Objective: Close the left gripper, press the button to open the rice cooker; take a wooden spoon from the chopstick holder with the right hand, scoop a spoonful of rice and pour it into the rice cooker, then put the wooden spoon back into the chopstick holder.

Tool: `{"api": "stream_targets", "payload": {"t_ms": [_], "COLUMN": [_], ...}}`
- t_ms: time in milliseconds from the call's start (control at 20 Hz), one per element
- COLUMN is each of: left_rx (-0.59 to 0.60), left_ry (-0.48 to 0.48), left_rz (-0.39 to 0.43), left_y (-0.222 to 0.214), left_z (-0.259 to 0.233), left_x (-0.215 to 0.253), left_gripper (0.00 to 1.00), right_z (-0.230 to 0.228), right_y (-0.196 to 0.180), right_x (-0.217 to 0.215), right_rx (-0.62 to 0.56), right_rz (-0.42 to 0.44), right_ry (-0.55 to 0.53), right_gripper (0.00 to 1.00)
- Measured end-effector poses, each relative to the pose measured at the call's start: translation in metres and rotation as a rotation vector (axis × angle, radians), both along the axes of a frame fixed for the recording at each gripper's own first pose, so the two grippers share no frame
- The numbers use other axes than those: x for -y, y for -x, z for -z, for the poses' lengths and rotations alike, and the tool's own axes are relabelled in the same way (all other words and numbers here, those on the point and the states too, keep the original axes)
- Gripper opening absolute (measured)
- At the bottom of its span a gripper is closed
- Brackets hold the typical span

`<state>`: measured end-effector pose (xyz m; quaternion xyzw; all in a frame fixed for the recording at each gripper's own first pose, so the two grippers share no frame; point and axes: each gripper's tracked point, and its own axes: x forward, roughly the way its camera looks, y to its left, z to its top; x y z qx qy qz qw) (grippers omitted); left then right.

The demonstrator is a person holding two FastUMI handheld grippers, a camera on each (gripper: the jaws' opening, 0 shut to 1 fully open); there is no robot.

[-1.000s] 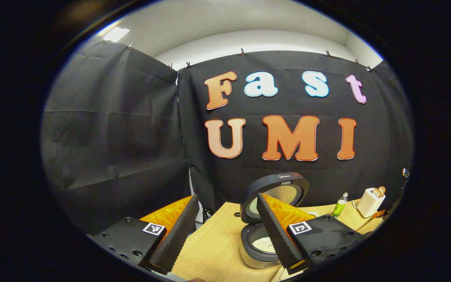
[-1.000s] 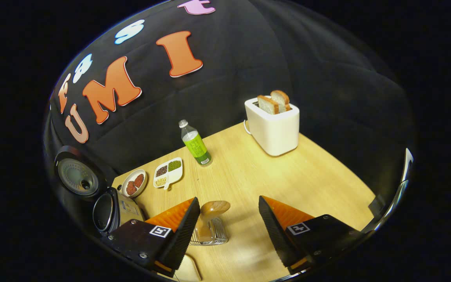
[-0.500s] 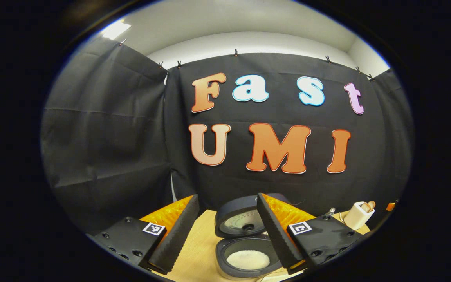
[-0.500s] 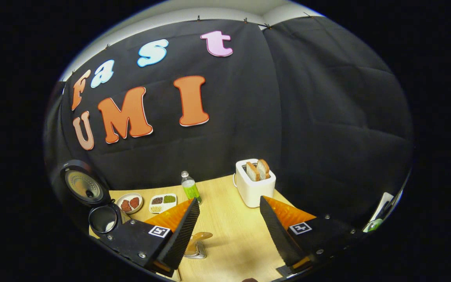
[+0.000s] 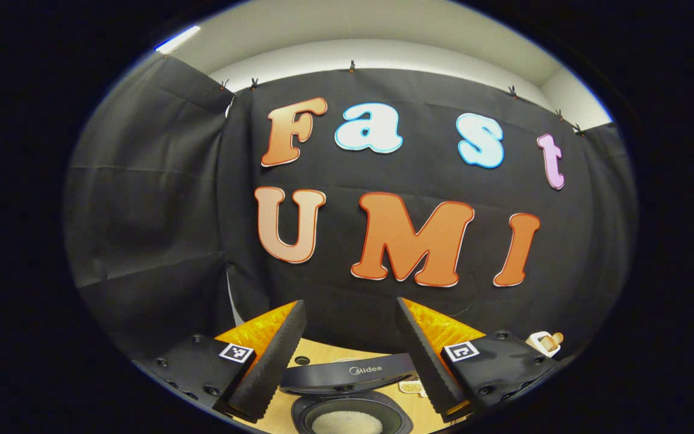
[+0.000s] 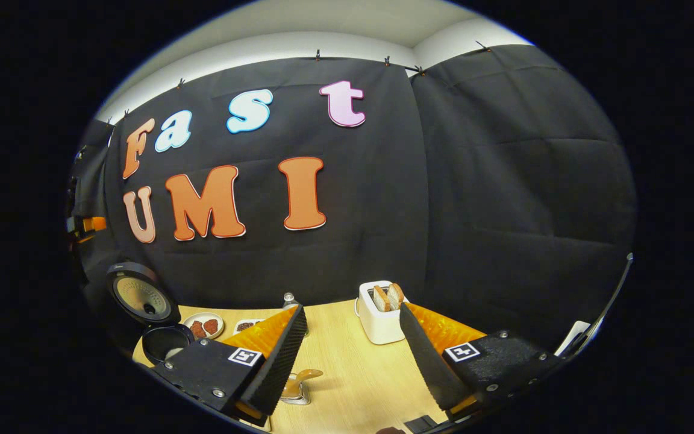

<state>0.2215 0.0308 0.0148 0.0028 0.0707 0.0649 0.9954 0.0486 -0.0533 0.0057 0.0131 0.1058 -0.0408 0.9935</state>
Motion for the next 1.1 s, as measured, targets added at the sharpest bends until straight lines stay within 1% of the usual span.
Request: {"api": "stream_targets", "payload": {"t_ms": [50,150,300,350,400,500,650,700,750,800,850,950,1000,1100], "left_rx": [-0.023,-0.057,-0.078,-0.090,-0.099,-0.139,-0.211,-0.185,-0.193,-0.199,-0.189,-0.170,-0.163,-0.169], "left_ry": [0.007,0.012,-0.001,0.005,0.000,-0.028,-0.051,-0.037,-0.016,0.017,0.036,0.014,0.008,0.023], "left_rz": [-0.004,0.000,-0.012,-0.009,-0.014,-0.021,-0.010,-0.002,-0.004,-0.003,-0.001,0.026,0.038,0.053], "left_y": [-0.002,-0.020,-0.036,-0.038,-0.040,-0.040,-0.033,-0.033,-0.029,-0.020,-0.012,0.000,0.010,0.029], "left_z": [0.006,0.022,0.038,0.044,0.050,0.067,0.095,0.093,0.095,0.100,0.100,0.106,0.107,0.118], "left_x": [-0.003,-0.005,-0.011,-0.010,-0.011,-0.011,-0.006,-0.003,-0.001,0.000,0.002,0.009,0.014,0.021], "left_gripper": [0.96,0.97,0.97,0.99,0.97,1.00,0.99,0.99,1.00,0.96,0.97,1.00,0.99,1.00], "right_z": [-0.002,-0.002,0.002,0.003,0.002,0.001,-0.002,-0.003,-0.004,-0.005,-0.005,-0.003,-0.002,-0.001], "right_y": [0.001,0.003,0.005,0.005,0.005,0.006,0.009,0.010,0.011,0.012,0.013,0.015,0.017,0.018], "right_x": [0.001,0.006,0.009,0.011,0.013,0.015,0.015,0.015,0.014,0.013,0.012,0.009,0.007,0.003], "right_rx": [0.003,0.008,-0.008,-0.010,-0.010,-0.004,0.001,0.004,0.007,0.010,0.011,0.004,0.000,-0.001], "right_rz": [0.003,0.016,0.023,0.030,0.038,0.046,0.051,0.052,0.050,0.050,0.047,0.035,0.025,0.013], "right_ry": [-0.008,-0.008,-0.013,-0.017,-0.021,-0.032,-0.033,-0.031,-0.031,-0.034,-0.038,-0.044,-0.046,-0.043], "right_gripper": [0.95,0.95,0.94,0.95,0.95,0.95,0.95,0.95,0.95,0.95,0.95,0.95,0.95,0.95]}}
